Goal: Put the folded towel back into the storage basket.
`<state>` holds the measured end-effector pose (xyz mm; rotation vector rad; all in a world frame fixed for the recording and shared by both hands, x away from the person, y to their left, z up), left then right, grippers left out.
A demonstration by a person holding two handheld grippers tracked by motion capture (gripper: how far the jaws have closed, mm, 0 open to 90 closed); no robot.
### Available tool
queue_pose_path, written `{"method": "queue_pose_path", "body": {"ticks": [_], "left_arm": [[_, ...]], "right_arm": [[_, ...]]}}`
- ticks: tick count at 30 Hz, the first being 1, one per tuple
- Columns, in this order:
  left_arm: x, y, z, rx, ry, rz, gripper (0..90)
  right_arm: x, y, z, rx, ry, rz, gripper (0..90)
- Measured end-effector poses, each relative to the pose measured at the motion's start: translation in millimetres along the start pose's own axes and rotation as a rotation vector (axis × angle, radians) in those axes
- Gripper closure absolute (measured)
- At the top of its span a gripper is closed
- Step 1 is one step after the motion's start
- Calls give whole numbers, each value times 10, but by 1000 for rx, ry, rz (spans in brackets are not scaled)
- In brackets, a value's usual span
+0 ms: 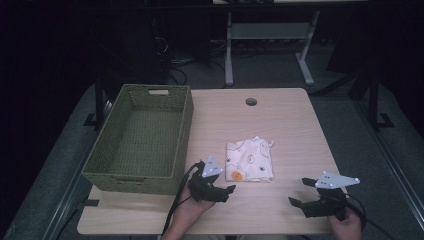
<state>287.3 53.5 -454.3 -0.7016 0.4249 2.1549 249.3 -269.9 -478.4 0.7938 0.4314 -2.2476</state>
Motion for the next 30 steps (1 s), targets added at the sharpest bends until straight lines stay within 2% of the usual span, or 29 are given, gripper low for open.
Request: {"method": "queue_pose_path", "body": {"ticks": [14,20,28,30], "left_arm": [[-362,-57,-260,-16,-59,-2,271],[-483,-88,-393,-18,-98,-13,273],[-625,-133,-523,-32,-123,-13,276],[-647,-149,-554,-24,-130,-7,276]], "right_arm": [[-15,-11,1,-8,7,-6,140],[-24,-12,-6,-10,6,-3,140],[-23,-13,-4,-8,8,-3,140],[-22,-14,-3,-8,9,-5,140]]}}
Point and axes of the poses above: each handheld gripper's, and its own axes: z roughly backward along the jaws, x roughly out of its underside, y roughly to its right, the point moved 3 cm from there along -z, roughly forward along the jaws, and after that the axes turned 11 degrees about -y, right-handed, at the moved point
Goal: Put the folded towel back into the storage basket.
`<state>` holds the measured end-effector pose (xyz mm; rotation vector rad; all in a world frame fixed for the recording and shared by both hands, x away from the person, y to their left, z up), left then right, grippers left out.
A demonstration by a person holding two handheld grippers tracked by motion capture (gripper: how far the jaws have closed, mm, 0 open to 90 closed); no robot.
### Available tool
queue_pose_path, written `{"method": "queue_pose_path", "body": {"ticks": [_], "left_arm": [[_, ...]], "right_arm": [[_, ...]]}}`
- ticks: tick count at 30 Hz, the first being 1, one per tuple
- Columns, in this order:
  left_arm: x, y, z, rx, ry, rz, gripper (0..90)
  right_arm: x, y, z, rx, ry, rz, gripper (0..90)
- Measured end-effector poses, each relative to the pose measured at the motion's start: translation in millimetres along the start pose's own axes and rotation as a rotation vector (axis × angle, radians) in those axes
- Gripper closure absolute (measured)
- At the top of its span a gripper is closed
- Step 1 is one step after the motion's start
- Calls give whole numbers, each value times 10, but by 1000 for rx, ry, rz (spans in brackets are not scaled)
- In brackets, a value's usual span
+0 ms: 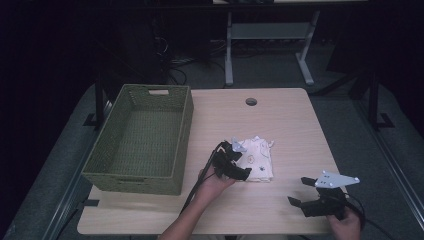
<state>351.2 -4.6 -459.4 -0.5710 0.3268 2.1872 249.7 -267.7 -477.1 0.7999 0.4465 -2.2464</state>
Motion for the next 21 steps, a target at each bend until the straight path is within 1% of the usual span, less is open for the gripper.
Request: {"method": "queue_pose_path", "body": {"ticks": [3,4,5,6,7,8,11,13,14,15,18,20,21], "left_arm": [[-36,-5,-48,4,-7,6,275],[-75,0,-82,-2,-13,4,275],[-75,0,-82,-2,-13,4,275],[-116,3,-102,-8,-9,3,276],[-116,3,-102,-8,-9,3,276],[-173,10,-135,-6,-16,3,276],[-217,8,-169,-8,-22,3,276],[-263,-10,-210,-21,-30,8,278],[-287,-23,-234,-20,-33,5,292],[-287,-23,-234,-20,-33,5,298],[-318,-42,-321,-26,-55,18,299],[-322,-47,-346,-29,-64,18,299],[-324,-50,-380,-32,-71,25,299]], "right_arm": [[1,-9,2,0,3,-1,140],[1,-12,0,-1,5,3,140],[1,-12,0,-1,5,3,140],[1,-13,0,0,5,4,140],[1,-13,0,0,5,4,140],[2,-16,4,-2,5,0,140],[6,-15,9,-4,7,-3,140],[8,-10,13,-4,8,-1,140],[8,-7,19,-4,14,-2,140],[8,-7,19,-4,14,-2,140],[7,-5,17,-4,13,-1,140],[6,-7,16,-5,12,-1,140],[6,-8,15,-5,11,-1,140]]}}
Point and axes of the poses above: each handheld gripper's, and its own axes: z roughly backward along the jaws, x roughly out of its underside, y roughly to its right, the point moved 3 cm from there along -z, roughly forward along the jaws, and after that the axes turned 11 degrees about -y, right-handed, at the moved point
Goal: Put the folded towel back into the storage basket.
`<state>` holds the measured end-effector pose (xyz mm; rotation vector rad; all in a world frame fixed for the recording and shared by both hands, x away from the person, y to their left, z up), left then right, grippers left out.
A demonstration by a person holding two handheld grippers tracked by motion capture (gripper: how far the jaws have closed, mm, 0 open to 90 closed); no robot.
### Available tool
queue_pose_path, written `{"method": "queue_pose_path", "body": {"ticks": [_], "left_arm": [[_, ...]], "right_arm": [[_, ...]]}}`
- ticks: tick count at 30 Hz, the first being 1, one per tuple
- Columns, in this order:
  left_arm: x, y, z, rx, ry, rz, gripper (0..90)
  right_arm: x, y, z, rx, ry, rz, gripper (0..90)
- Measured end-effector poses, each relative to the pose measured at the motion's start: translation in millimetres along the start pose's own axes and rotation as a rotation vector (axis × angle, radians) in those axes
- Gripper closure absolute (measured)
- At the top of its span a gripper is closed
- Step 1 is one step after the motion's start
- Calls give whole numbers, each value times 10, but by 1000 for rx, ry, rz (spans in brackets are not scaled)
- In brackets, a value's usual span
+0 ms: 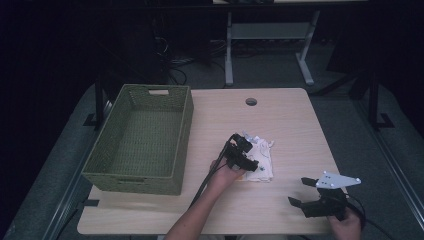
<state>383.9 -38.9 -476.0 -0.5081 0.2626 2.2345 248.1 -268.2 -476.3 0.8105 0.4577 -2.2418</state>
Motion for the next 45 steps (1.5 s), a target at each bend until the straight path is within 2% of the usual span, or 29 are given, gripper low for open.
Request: {"method": "queue_pose_path", "body": {"ticks": [3,4,9,12,15,17,18,20,25,29,31,33,37,40,45], "left_arm": [[5,-4,-77,-6,-17,1,297],[7,10,-83,-20,-8,1,297],[34,15,-82,-28,12,2,320],[60,11,-70,-32,30,11,408],[89,4,-51,-35,35,26,446],[114,17,-35,-35,38,20,490],[125,21,-28,-37,41,18,549],[150,13,-11,-32,44,10,613],[228,-37,45,-7,31,-1,723],[270,-53,74,17,22,6,778],[317,-70,92,42,32,21,797],[331,-75,99,50,31,23,802],[368,-102,112,95,48,63,814],[371,-105,124,112,46,68,820],[368,-84,227,145,77,71,820]], "right_arm": [[0,-1,2,0,3,2,140],[0,0,4,0,5,0,141],[-1,-4,2,0,3,1,140],[-6,-16,0,1,2,5,140],[-8,-21,-4,-1,3,6,140],[-13,-24,-9,1,2,11,140],[-15,-25,-11,2,0,11,140],[-15,-25,-11,2,-1,11,140],[-11,-33,-13,1,-4,14,140],[-12,-41,-18,0,-7,16,140],[-15,-48,-22,-2,-8,18,140],[-15,-52,-24,-2,-10,19,140],[-11,-58,-27,-3,-11,28,140],[-3,-54,-11,-1,-10,23,140],[8,-41,13,-1,1,18,140]]}}
Point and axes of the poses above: each handheld gripper's, and its own axes: z roughly backward along the jaws, x roughly out of its underside, y roughly to its right, the point moved 3 cm from there along -z, roughly forward along the jaws, and after that the axes turned 11 degrees about -y, right-handed, at the moved point
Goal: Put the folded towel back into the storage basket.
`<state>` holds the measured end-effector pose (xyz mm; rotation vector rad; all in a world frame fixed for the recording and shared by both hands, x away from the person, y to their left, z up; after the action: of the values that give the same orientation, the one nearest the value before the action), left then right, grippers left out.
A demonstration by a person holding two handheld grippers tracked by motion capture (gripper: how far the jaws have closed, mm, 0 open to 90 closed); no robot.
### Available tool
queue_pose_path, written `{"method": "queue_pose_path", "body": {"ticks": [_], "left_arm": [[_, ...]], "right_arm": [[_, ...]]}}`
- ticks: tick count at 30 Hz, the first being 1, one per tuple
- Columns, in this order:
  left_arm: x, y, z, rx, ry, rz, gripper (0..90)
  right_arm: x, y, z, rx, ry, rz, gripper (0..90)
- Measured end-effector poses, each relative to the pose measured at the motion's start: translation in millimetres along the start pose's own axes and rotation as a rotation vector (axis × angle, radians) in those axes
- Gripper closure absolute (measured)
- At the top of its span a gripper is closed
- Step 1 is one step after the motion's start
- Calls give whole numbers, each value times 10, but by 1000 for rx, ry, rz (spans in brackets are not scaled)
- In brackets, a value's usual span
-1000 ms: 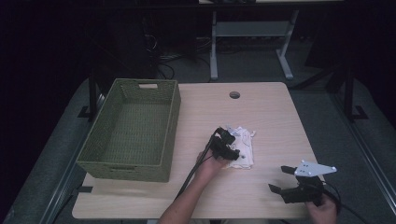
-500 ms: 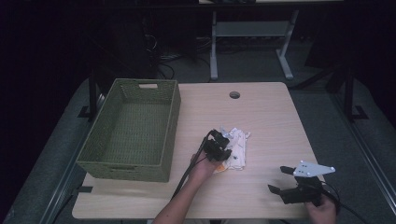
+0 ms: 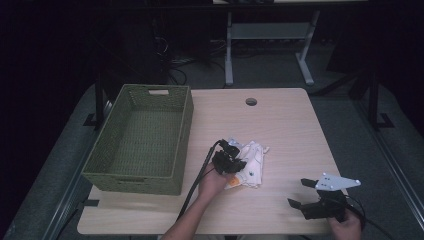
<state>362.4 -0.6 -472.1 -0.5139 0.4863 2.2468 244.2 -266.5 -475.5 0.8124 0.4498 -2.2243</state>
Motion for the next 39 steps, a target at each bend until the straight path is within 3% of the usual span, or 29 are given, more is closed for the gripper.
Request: {"method": "queue_pose_path", "body": {"ticks": [6,12,27,31,32,39], "left_arm": [[-2,7,203,46,31,3,823],[14,-14,413,61,62,12,822],[51,-37,646,109,92,21,819],[66,-60,735,160,111,45,818],[79,-78,780,199,126,61,818],[111,-133,917,231,133,79,815]], "right_arm": [[4,-4,3,3,-2,-4,140],[7,-2,-2,3,-3,-8,140],[28,44,-2,13,-7,-30,140],[29,45,-3,16,-8,-30,140],[28,44,-11,15,-10,-31,140],[26,36,-28,16,-18,-26,140]]}}
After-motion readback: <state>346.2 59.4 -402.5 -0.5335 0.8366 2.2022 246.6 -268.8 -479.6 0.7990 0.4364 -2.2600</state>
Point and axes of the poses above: each handheld gripper's, and its own axes: z roughly backward along the jaws, x roughly out of its underside, y roughly to its right, the point moved 3 cm from there along -z, roughly forward along the jaws, and after that the axes turned 11 degrees about -y, right-handed, at the moved point
